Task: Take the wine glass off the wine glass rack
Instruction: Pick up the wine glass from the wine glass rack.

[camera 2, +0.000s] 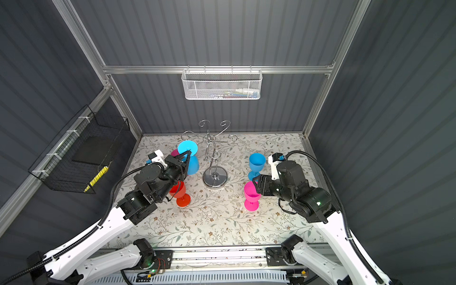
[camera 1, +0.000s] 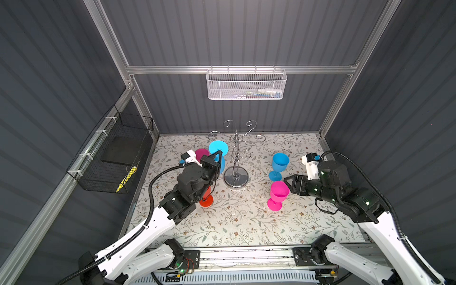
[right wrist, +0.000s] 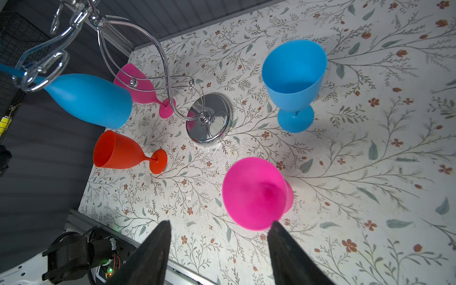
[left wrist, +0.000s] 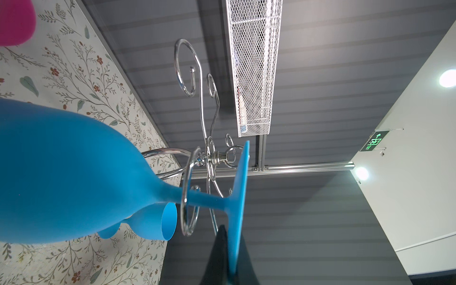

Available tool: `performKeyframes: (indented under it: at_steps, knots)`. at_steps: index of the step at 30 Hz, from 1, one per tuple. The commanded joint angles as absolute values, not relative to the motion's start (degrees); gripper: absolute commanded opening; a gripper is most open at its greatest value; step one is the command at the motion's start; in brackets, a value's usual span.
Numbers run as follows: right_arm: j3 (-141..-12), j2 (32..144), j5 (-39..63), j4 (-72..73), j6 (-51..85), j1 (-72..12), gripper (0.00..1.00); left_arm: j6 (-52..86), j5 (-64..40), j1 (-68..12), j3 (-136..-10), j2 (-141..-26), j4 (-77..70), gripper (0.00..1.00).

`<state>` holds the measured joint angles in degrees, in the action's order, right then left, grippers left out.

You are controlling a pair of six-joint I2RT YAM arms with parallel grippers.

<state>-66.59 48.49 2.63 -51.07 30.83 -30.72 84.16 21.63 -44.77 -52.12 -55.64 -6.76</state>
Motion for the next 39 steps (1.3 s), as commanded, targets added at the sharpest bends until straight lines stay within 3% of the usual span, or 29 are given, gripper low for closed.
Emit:
performKeyframes:
  at_steps: [1, 33, 39]
  knots:
    - [-66.31, 47.64, 2.2, -52.22, 30.57, -30.5, 0.65, 82.01, 19.91, -44.08, -54.88, -56.71, -9.32, 0.0]
    - [-65.51, 46.85, 1.93, -52.53, 30.84, -30.42, 0.65, 79.28, 10.67, -38.35, -60.45, -59.74, -7.09, 0.0]
    - [-65.3, 46.58, 1.85, -52.55, 30.77, -30.38, 0.65, 78.89, 12.79, -37.63, -59.25, -57.58, -5.05, 0.0]
